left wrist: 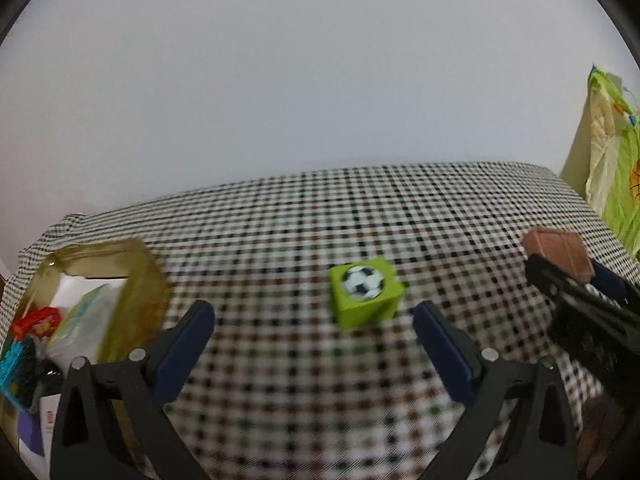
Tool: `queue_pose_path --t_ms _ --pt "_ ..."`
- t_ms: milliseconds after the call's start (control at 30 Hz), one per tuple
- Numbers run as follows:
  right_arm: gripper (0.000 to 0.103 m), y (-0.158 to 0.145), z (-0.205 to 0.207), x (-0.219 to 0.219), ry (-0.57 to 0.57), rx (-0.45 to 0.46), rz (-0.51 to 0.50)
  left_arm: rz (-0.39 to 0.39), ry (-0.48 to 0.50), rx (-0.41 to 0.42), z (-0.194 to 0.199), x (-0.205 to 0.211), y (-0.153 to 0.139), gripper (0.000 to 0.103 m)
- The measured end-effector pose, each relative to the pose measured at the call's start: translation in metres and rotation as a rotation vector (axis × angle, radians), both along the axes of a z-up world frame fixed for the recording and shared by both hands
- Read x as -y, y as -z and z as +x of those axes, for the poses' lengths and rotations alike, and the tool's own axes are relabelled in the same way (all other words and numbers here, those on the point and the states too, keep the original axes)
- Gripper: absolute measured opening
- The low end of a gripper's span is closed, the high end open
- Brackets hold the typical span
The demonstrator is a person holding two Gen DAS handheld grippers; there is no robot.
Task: Organize rigid objects
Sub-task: 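Grasp the copper case with the right tool while the left tool grasps the football block, then lift and carry the football block and copper case toward the tin tray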
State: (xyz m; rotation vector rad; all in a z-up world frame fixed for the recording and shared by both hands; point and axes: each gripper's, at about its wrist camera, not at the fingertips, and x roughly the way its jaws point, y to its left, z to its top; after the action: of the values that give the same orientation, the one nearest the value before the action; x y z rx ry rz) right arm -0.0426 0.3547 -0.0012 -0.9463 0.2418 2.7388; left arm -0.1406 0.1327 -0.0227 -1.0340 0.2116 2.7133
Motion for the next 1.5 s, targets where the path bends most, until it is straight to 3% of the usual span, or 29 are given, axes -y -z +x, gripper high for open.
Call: queue_pose_path --t_ms 133,267,333,367,500,567,700,900,1067,1500 --pt "0.078 0.001 0.001 -0.006 0.019 -0.001 -0.023 0.030 0.011 0.082 -0.022 -0.019 0.007 0.093" --pt "0.078 0.000 -0.008 -0.012 0.042 -0.003 -0.034 -0.014 -0.011 0.100 -0.040 -0.035 0.014 0.087" --pt "0.078 0.001 -0.004 -0.016 0.052 -0.006 -0.052 -0.006 -0.027 0.157 -0.050 -0.038 0.021 0.068" --pt "0.078 0.002 -0.004 -0.018 0.054 -0.004 -0.063 0.011 -0.028 0.186 -0.056 -0.036 0.024 0.067" --pt "0.078 0.007 -0.005 -0.020 0.041 0.006 -0.074 0.037 -0.034 0.175 -0.058 -0.028 0.021 0.042" --pt "0.078 0.008 -0.006 -0.020 0.039 0.004 -0.066 0.055 -0.020 0.177 -0.058 -0.025 0.021 0.042" --pt "0.078 0.007 -0.005 -0.021 0.034 -0.011 -0.068 0.168 0.054 0.156 -0.045 -0.009 0.012 0.042" --pt "0.078 0.002 -0.001 -0.010 0.001 -0.052 -0.030 0.169 0.093 0.051 -0.012 0.012 -0.004 0.042" --pt "0.078 -0.003 0.004 0.001 -0.026 -0.100 0.013 0.121 0.057 -0.073 0.015 0.031 -0.019 0.042" --pt "0.078 -0.009 0.038 0.025 0.015 -0.145 -0.004 0.089 0.016 -0.134 0.040 0.048 -0.019 0.042"
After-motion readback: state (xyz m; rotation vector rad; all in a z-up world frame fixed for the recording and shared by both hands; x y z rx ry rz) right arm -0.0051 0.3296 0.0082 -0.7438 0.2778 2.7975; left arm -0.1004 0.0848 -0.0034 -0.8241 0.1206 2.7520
